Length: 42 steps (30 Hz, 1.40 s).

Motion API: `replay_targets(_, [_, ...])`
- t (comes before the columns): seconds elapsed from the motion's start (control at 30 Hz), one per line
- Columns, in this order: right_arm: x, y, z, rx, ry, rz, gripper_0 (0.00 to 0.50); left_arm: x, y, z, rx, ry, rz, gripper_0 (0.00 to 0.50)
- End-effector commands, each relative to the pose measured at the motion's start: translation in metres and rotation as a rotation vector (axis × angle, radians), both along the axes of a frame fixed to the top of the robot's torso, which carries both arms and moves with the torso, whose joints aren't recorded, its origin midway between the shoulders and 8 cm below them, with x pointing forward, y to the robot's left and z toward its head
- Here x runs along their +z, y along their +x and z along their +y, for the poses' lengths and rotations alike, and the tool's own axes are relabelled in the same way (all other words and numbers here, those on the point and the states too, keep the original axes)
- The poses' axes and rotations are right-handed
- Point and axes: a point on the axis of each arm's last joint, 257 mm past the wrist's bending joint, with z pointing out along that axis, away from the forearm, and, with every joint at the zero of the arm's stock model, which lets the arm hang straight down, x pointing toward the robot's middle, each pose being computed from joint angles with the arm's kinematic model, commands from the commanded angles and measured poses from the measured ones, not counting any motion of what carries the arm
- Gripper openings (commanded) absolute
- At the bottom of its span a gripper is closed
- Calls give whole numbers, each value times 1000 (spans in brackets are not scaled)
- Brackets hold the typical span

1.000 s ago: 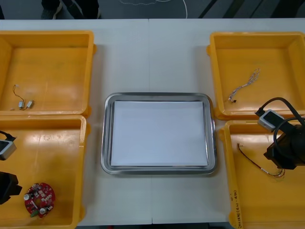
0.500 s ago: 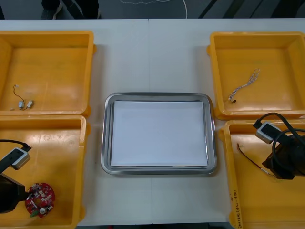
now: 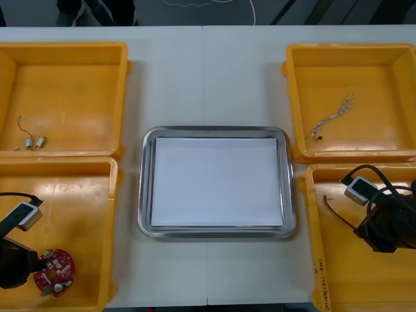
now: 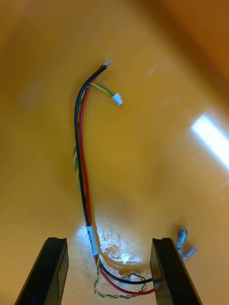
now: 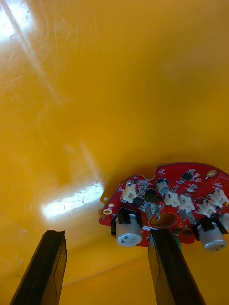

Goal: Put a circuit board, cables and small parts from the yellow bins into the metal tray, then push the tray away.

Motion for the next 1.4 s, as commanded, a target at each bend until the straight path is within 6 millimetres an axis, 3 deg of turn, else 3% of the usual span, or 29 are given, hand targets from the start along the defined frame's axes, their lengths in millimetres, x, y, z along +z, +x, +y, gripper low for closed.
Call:
replay_targets(0.03, [-9, -14, -10, 56, -50, 34, 500, -13, -11, 1, -84, 25, 17, 500])
replay_targets(0.63, [-30, -20, -24, 70, -91, 51, 500, -18, -11, -9, -99, -5, 9, 500])
replay_targets(1.2, [-37, -20, -14, 84, -82, 47, 498, -28, -20, -15, -92, -24, 13, 500])
replay_targets(1.3, [-39, -18, -16, 77, -86, 44, 435, -28, -19, -14, -92, -18, 13, 500])
replay_targets(1.4, [-43, -16, -15, 72, -74, 42, 435, -29, -20, -15, -95, -14, 17, 500])
